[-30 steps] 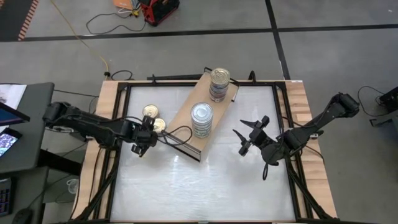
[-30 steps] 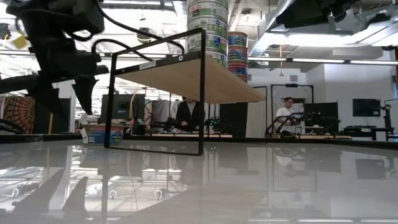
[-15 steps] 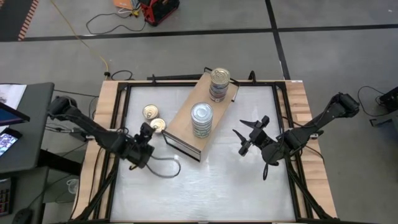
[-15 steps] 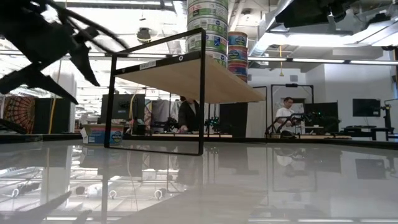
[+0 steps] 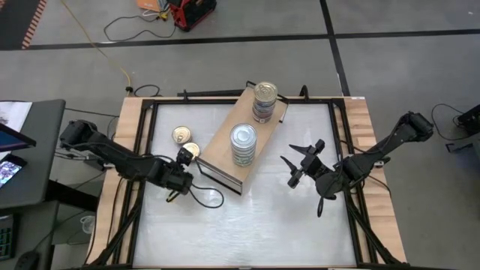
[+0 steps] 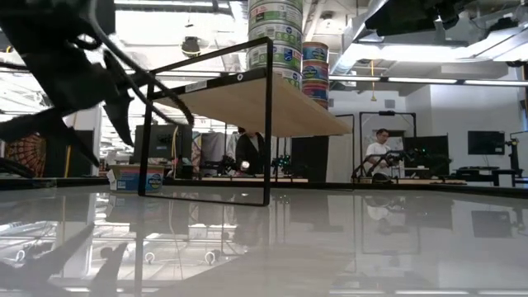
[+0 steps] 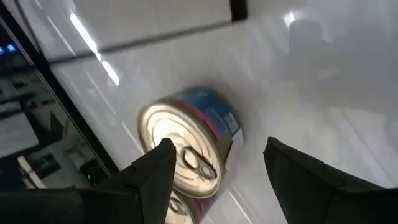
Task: Stack canned seafood by type on shelf
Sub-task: Stack the blue tuna can on top of the other blue tuna can
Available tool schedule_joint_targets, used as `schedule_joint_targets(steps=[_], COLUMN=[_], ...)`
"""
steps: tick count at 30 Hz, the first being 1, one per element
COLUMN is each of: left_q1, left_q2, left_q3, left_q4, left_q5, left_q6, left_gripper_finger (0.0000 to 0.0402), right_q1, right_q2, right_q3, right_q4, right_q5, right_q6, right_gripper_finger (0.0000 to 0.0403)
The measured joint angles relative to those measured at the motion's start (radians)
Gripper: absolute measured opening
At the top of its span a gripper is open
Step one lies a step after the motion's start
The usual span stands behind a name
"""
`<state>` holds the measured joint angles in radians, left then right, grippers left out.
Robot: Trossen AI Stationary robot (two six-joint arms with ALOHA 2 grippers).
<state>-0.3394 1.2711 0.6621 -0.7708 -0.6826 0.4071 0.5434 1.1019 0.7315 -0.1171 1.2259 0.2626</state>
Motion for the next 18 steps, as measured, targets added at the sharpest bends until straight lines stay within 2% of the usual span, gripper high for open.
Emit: schedule_joint_targets(steps=[12, 15, 18], left_q1=[0.084, 0.084, 0.083], left_q2=[0.153, 0.174, 0.189], left_q3=[0.000, 0.000, 0.001], left_q4=[0.019, 0.026, 0.022], left_q5=[-0.023, -0.022, -0.017], left_q6=[-0.017, -0.024, -0.048], left_gripper_finger=[0.0229, 0.0205, 0.0163], right_q1=[0.000, 0.000, 0.000], right_q2=[0.000, 0.000, 0.000], right_q3=[0.000, 0.000, 0.000], right_q4=[-0.001, -0.001, -0.001], right_q5=[0.000, 0.000, 0.000], right_q6=[-0.002, -0.002, -0.002], right_gripper_finger=[0.0254, 0.0254, 0.0254])
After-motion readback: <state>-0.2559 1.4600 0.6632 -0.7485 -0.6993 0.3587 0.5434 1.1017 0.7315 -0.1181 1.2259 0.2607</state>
